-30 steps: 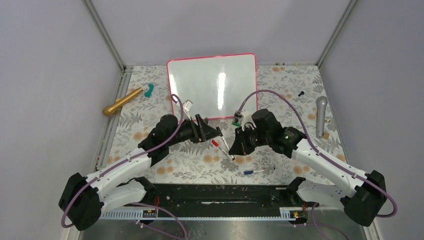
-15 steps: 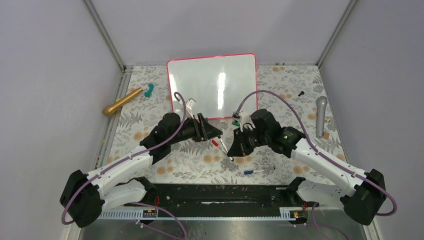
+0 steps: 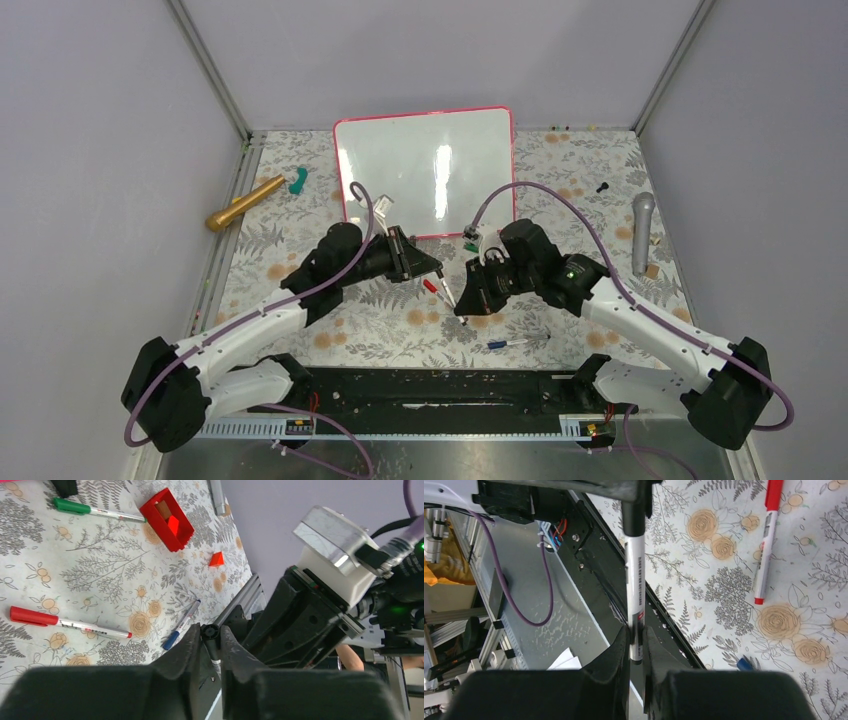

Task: Write a sentence on the whiteboard
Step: Pass from the right arm to the left, then hold the whiteboard marker.

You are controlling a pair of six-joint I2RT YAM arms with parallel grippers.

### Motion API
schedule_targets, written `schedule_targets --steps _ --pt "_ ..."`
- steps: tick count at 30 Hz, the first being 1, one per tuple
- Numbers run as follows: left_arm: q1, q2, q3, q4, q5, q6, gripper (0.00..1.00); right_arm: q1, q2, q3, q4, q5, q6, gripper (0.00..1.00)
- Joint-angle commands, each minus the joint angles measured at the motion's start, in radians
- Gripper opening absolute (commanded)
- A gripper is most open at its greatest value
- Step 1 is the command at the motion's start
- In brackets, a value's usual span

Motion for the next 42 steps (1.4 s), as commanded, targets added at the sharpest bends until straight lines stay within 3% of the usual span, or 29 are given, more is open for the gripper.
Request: schedule_targets --steps 1,3,4,7,8,11,13,18,20,28,39,42 --pt "-0.004 0.012 0.050 0.046 0.056 -0.007 0.01 0.012 0.006 0.053 0.000 -0.019 -0.007 0.00" --pt "-0.003 0.004 0.053 0.036 0.050 -0.015 0.00 0.012 0.004 0.058 -0.011 -0.004 -0.012 0.02" --pt "-0.003 -0.002 0.052 0.028 0.042 -0.019 0.00 0.012 -0.001 0.058 -0.011 0.008 -0.014 0.08" --pt "0.008 -0.026 0.048 0.007 0.028 -0.046 0.00 0.011 -0.036 0.035 0.011 0.055 0.002 0.49" --pt "0.013 -0.036 0.046 0.010 0.029 -0.065 0.00 0.011 -0.059 0.016 0.039 0.073 0.016 0.57" --pt "0.029 -0.068 0.033 0.020 0.019 -0.127 0.00 0.012 -0.141 -0.051 0.164 0.124 0.081 0.76" --pt "0.036 -0.101 0.022 0.035 -0.005 -0.170 0.00 0.012 -0.185 -0.096 0.258 0.201 0.164 0.79" --pt "0.037 -0.171 -0.068 0.203 -0.130 -0.368 0.00 0.015 -0.285 -0.315 0.760 0.387 0.427 0.78" --pt "0.038 -0.185 -0.107 0.296 -0.183 -0.448 0.00 0.021 -0.281 -0.345 0.875 0.431 0.455 0.78" --pt "0.035 -0.169 -0.094 0.348 -0.274 -0.509 0.00 0.062 -0.167 -0.241 0.957 0.459 0.423 0.73" --pt "0.034 -0.166 -0.107 0.391 -0.305 -0.543 0.00 0.088 -0.115 -0.217 1.024 0.486 0.442 0.43" --pt "0.034 -0.166 -0.108 0.395 -0.299 -0.543 0.00 0.090 -0.120 -0.222 1.033 0.490 0.443 0.42"
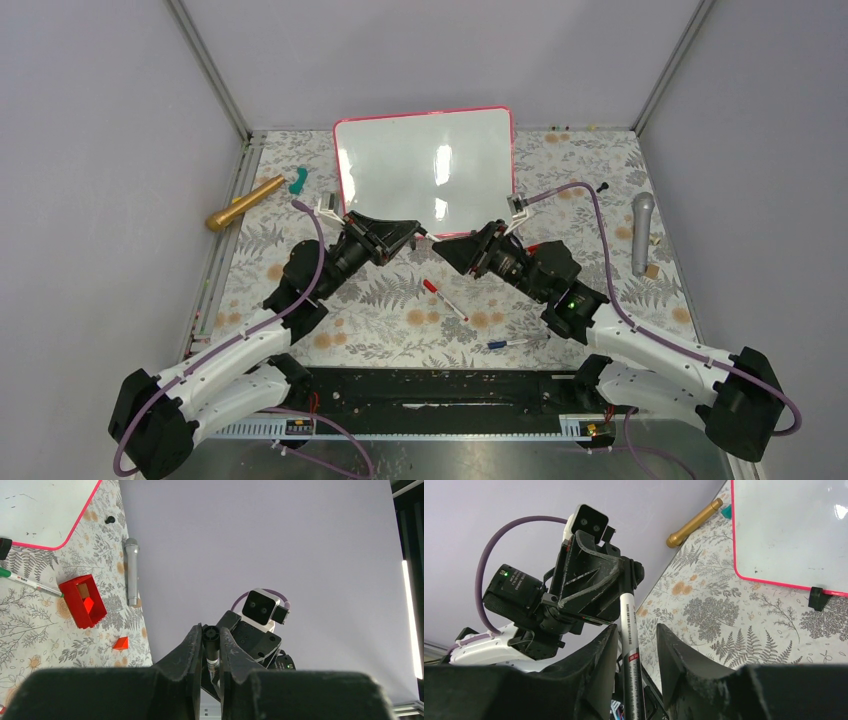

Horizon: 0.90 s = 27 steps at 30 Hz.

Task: Write a sentence on the whiteboard
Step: Hold the whiteboard marker.

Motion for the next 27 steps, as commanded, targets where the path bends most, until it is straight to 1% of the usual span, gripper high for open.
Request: schedule_targets --steps 1,6,9,12,13,14,15,16,18,21,24,25,27 --pt "-0.004 0.000 0.010 0.079 -0.022 -0.036 0.00 0.013 -0.006 0.041 0.082 0.036 0.007 0.42" --pt "-0.004 -0.015 -0.019 0.085 -0.028 -0.043 0.00 0.013 -0.010 0.054 0.065 0.030 0.002 0.44" --pt "-0.004 -0.023 -0.029 0.084 -0.034 -0.044 0.00 0.013 0.002 0.067 0.055 0.013 0.005 0.41" --pt "-0.003 -0.025 -0.030 0.085 -0.033 -0.041 0.00 0.014 0.005 0.066 0.062 0.004 0.011 0.30" --pt "-0.003 -0.026 -0.032 0.085 -0.033 -0.040 0.00 0.014 0.005 0.064 0.066 0.004 0.011 0.24" --pt "-0.003 -0.028 -0.034 0.084 -0.033 -0.038 0.00 0.014 0.004 0.061 0.066 0.003 0.011 0.16" --pt "-0.004 -0.028 -0.036 0.083 -0.036 -0.038 0.00 0.013 0.003 0.061 0.062 0.005 0.010 0.13" --pt "-0.003 -0.029 -0.038 0.084 -0.037 -0.038 0.00 0.014 0.002 0.062 0.056 0.006 0.009 0.13" --pt "-0.004 -0.029 -0.038 0.084 -0.040 -0.039 0.00 0.015 0.005 0.068 0.047 0.002 0.009 0.14" --pt "-0.003 -0.024 -0.034 0.083 -0.039 -0.037 0.00 0.014 0.014 0.076 0.034 -0.016 0.010 0.26" --pt "-0.004 -0.022 -0.029 0.085 -0.036 -0.037 0.00 0.014 0.023 0.078 0.031 -0.033 0.011 0.34" --pt "-0.004 -0.022 -0.028 0.085 -0.037 -0.037 0.00 0.014 0.025 0.080 0.030 -0.037 0.010 0.37" --pt "-0.004 -0.023 -0.025 0.085 -0.039 -0.038 0.00 0.014 0.029 0.082 0.028 -0.045 0.011 0.37"
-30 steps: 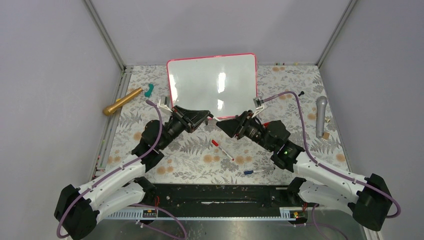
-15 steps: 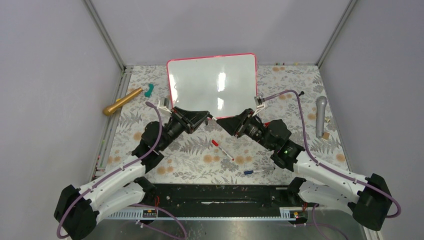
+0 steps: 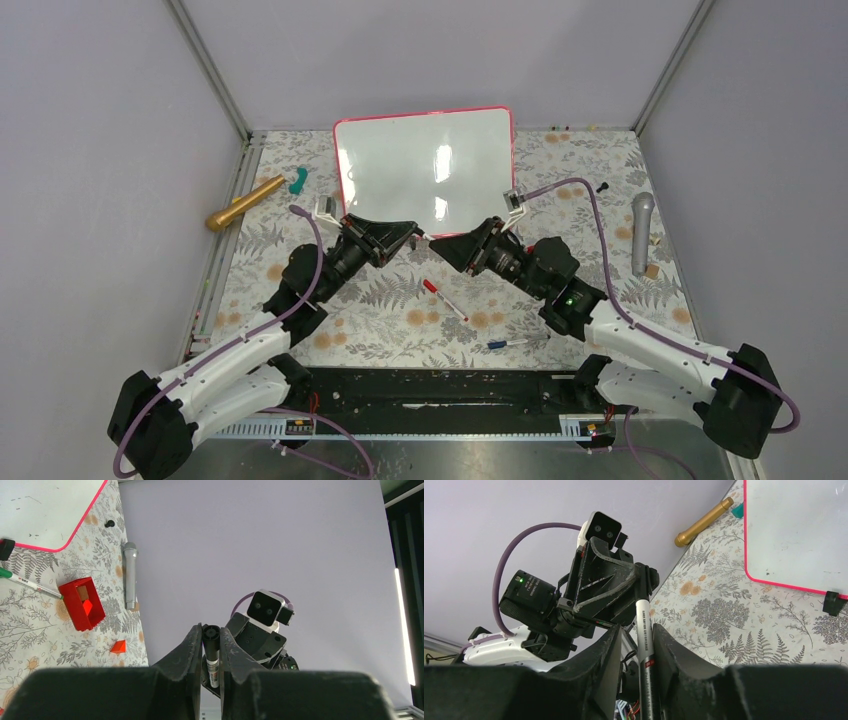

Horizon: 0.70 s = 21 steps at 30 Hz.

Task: Write a sentence on the whiteboard
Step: Hold the whiteboard marker, then open the pen cap from the whiteboard marker.

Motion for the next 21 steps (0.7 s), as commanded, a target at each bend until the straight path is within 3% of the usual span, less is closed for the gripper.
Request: schedule_targets --steps 1,7,13,21 --pt "-0.004 -0.007 0.010 0.059 -0.017 -0.014 0.00 0.011 0.010 0.050 0.020 -0.031 -0.002 0.32" --pt "-0.003 -0.006 0.014 0.060 -0.013 -0.015 0.00 0.011 0.009 0.051 0.026 -0.035 -0.002 0.00" --pt "0.046 -0.052 -0.016 0.022 -0.022 -0.002 0.00 0.011 -0.050 0.037 -0.076 -0.031 -0.033 0.00" --pt "0.445 -0.195 -0.080 -0.176 0.202 0.058 0.00 0.010 -0.306 -0.134 -0.276 0.043 -0.095 0.00"
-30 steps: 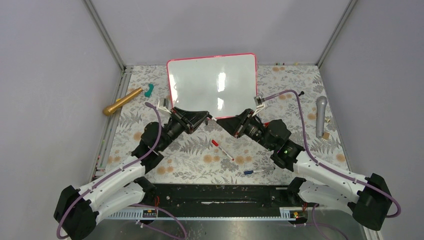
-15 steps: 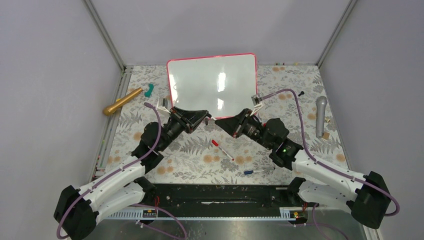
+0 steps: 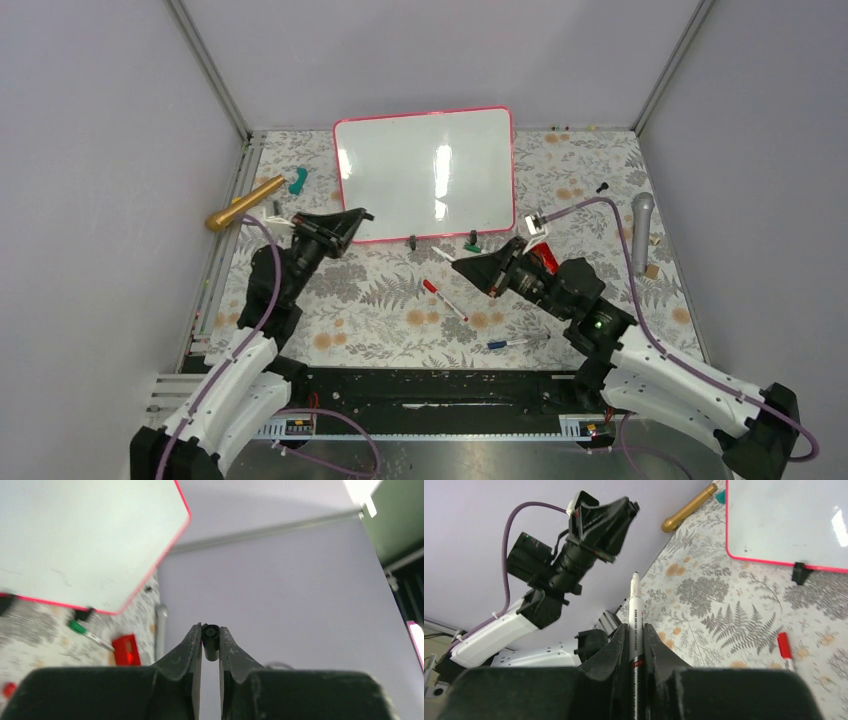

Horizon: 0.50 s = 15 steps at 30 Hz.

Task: Write a sentence on the whiteboard
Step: Open the pen cap from the whiteboard marker, then place the pen cap at the center of the board.

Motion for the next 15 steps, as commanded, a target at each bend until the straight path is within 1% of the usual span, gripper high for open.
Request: schedule_targets --steps 1,3,6,7,9,11,15 --pt "0.190 -0.080 -0.023 -0.125 0.138 0.067 0.00 0.004 -0.141 -0.073 -0.151 0.047 -0.053 0.00" --pt "0.223 -0.109 -0.016 -0.205 0.155 0.138 0.00 0.004 -0.184 -0.075 -0.237 0.052 -0.080 0.00" --pt "0.220 -0.114 0.020 -0.358 0.185 0.286 0.00 0.004 -0.213 -0.043 -0.376 0.064 -0.156 0.00" --pt "0.220 -0.108 0.023 -0.403 0.197 0.325 0.00 0.004 -0.219 -0.029 -0.440 0.072 -0.181 0.00" --pt "0.215 -0.092 0.019 -0.501 0.203 0.402 0.00 0.004 -0.222 -0.009 -0.510 0.094 -0.216 0.00" --pt "0.204 -0.072 0.011 -0.590 0.200 0.474 0.00 0.004 -0.222 -0.006 -0.533 0.111 -0.241 0.00" --pt "0.128 -0.053 -0.020 -0.677 0.141 0.551 0.00 0.004 -0.214 -0.003 -0.526 0.106 -0.230 0.00"
